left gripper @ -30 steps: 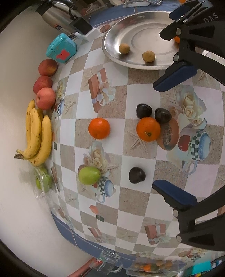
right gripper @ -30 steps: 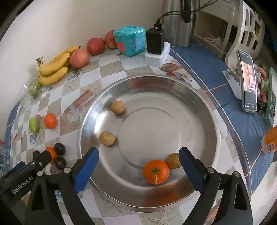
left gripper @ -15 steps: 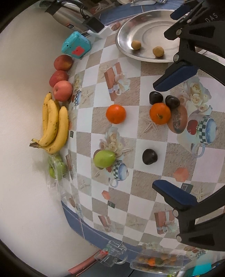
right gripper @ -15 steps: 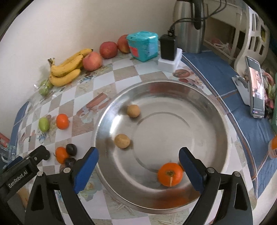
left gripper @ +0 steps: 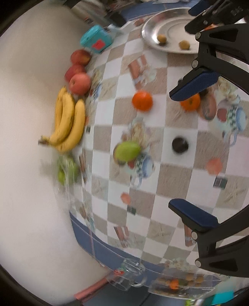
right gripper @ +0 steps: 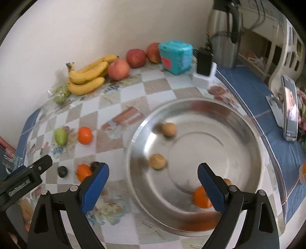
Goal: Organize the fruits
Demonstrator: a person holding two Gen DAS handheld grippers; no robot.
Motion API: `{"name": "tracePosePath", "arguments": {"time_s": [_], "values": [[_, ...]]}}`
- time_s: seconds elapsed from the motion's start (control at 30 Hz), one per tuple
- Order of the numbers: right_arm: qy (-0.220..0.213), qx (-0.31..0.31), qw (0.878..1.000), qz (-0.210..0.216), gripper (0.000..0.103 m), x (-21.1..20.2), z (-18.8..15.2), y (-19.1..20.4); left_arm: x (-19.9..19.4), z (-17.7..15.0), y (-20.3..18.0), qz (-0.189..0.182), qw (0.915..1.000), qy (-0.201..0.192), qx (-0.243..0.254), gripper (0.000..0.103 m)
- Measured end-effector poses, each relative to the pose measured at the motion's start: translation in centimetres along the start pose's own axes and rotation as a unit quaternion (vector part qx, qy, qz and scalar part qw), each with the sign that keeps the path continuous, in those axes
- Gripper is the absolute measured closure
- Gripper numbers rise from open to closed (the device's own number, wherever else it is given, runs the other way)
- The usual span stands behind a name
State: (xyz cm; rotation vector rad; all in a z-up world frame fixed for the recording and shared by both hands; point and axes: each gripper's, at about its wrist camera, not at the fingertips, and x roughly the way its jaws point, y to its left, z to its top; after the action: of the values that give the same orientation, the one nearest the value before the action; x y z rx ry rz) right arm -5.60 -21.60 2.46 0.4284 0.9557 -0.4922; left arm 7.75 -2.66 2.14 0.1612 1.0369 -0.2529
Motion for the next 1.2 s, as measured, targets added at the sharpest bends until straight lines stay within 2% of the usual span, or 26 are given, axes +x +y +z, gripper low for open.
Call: {"name": "tracePosePath", "arguments": {"time_s": [0.2, 0.3, 0.47, 0.73, 0.77, 0.8, 0.87, 0.93, 1.0, 1.13, 1.2], "values": [[-0.005, -0.027, 0.999, 0.033, 0.009, -0.2, 1.2, 4.0, 1.5, 0.5, 4.7, -0.002, 0.9972, 0.022, -0.072, 0.000], [0.003, -0.032, 0.999, 0.042, 0.009, 0.5, 1.6, 5.4, 1.9, 0.7, 5.8, 0.000, 0.9959, 0.026, -0.087, 0.000], [0.019, -0.030, 0.998, 0.051, 0.009, 2.2, 2.1, 7.0, 2.9, 1.0, 6.4, 0.007, 0.9955, 0.036, -0.087, 0.000], [0.065, -0.045, 0.995, 0.062, 0.011, 5.8, 1.4, 8.2, 5.5, 0.9, 5.1, -0.014, 0.9941, 0.075, -0.076, 0.000], [0.066, -0.045, 0.995, 0.063, 0.017, 6.0, 1.4, 8.1, 5.7, 0.8, 4.8, -0.019, 0.9940, 0.078, -0.074, 0.000], [0.068, -0.044, 0.995, 0.062, 0.027, 6.2, 1.3, 8.1, 6.0, 0.8, 4.3, -0.025, 0.9939, 0.081, -0.070, 0.001], [0.075, -0.038, 0.994, 0.064, 0.036, 6.7, 1.1, 7.8, 6.2, 0.7, 3.7, -0.028, 0.9939, 0.085, -0.065, 0.003], [0.083, -0.027, 0.993, 0.077, 0.037, 7.1, 0.9, 7.5, 6.4, 0.6, 3.2, -0.036, 0.9937, 0.088, -0.060, 0.012], [0.086, -0.018, 0.992, 0.087, 0.045, 7.4, 0.8, 7.3, 6.7, 0.5, 2.8, -0.048, 0.9925, 0.095, -0.059, 0.018], [0.092, -0.008, 0.991, 0.098, 0.048, 7.7, 0.6, 7.1, 7.3, 0.2, 2.6, -0.071, 0.9896, 0.106, -0.066, 0.026], [0.095, 0.005, 0.990, 0.107, 0.050, 7.9, 0.6, 6.8, 7.5, 0.1, 2.5, -0.079, 0.9883, 0.111, -0.070, 0.035]]}}
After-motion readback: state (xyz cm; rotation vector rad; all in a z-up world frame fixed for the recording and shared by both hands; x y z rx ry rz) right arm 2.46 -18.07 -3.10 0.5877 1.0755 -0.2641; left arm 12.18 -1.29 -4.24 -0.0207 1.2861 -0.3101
